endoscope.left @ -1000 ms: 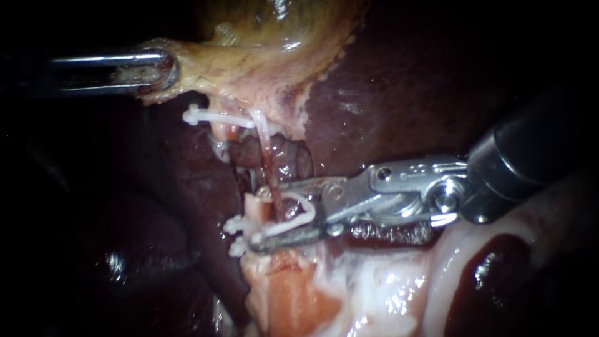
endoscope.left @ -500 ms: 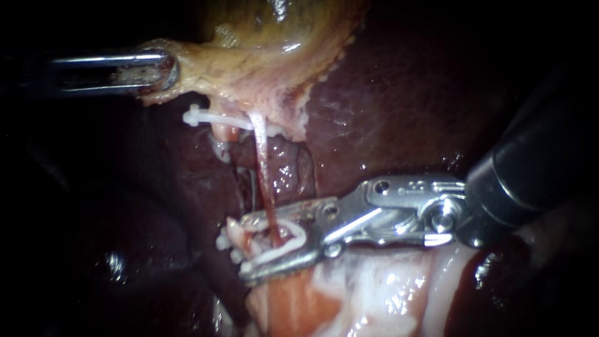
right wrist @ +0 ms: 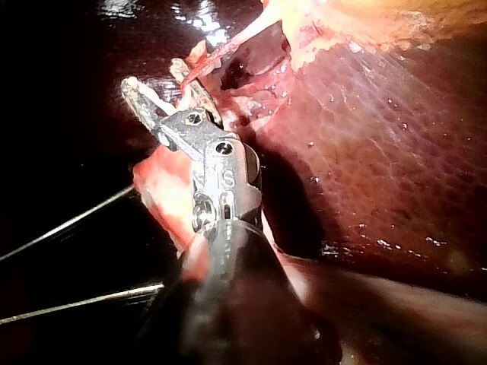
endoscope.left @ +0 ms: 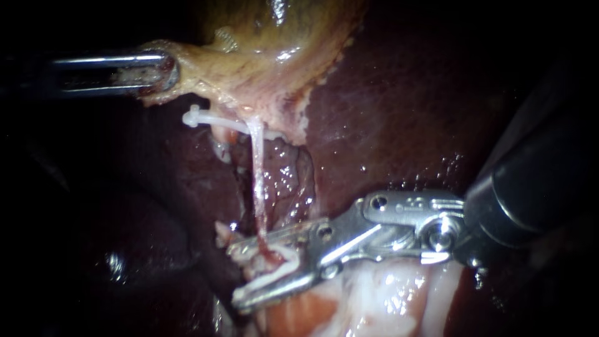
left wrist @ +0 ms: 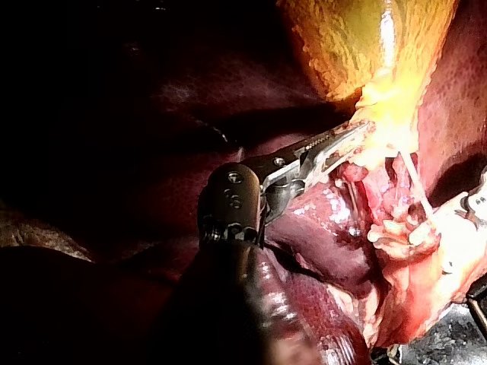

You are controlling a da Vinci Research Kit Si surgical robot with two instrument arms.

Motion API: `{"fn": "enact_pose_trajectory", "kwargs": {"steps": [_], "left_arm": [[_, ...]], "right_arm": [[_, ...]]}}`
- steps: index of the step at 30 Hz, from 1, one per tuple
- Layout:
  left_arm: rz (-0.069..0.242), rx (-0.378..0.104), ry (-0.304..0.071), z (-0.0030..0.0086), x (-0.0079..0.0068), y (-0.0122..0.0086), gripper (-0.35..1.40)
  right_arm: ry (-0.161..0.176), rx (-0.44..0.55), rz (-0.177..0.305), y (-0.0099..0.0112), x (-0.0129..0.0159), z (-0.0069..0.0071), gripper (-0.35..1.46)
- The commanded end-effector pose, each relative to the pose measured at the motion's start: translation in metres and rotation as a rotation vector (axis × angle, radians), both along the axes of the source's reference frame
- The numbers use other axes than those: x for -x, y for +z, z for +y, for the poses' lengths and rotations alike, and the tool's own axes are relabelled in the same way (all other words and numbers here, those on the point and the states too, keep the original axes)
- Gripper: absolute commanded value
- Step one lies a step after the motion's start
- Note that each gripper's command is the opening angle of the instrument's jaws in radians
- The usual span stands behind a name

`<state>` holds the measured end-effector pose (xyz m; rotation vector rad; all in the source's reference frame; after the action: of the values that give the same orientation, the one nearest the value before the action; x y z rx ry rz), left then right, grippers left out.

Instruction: Clipping first clip right tube

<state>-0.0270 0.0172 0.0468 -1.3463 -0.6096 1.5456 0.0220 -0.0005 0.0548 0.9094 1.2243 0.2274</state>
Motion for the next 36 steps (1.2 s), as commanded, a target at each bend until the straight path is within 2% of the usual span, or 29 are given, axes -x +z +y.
{"fn": "enact_pose_trajectory", "kwargs": {"steps": [1,16,26,30,36], "left_arm": [[0.0,0.0,0.0,0.0,0.0,0.0,-0.35],[0.0,0.0,0.0,0.0,0.0,0.0001,-0.35],[0.0,0.0,0.0,0.0,0.0,0.0001,-0.35],[0.0,0.0,0.0,0.0,0.0,0.0001,-0.35],[0.0,0.0,0.0,0.0,0.0,0.0001,-0.35]], "right_arm": [[0.003,-0.001,0.002,0.0,0.0,0.0,0.38],[0.009,-0.026,-0.001,0.0001,0.0,0.0,0.24],[0.009,-0.031,-0.003,0.0007,0.0002,0.0004,-0.04],[-0.013,-0.054,-0.007,0.0009,0.0004,0.0001,-0.35],[-0.029,-0.049,0.002,0.0019,0.0005,-0.0004,-0.35]]}}
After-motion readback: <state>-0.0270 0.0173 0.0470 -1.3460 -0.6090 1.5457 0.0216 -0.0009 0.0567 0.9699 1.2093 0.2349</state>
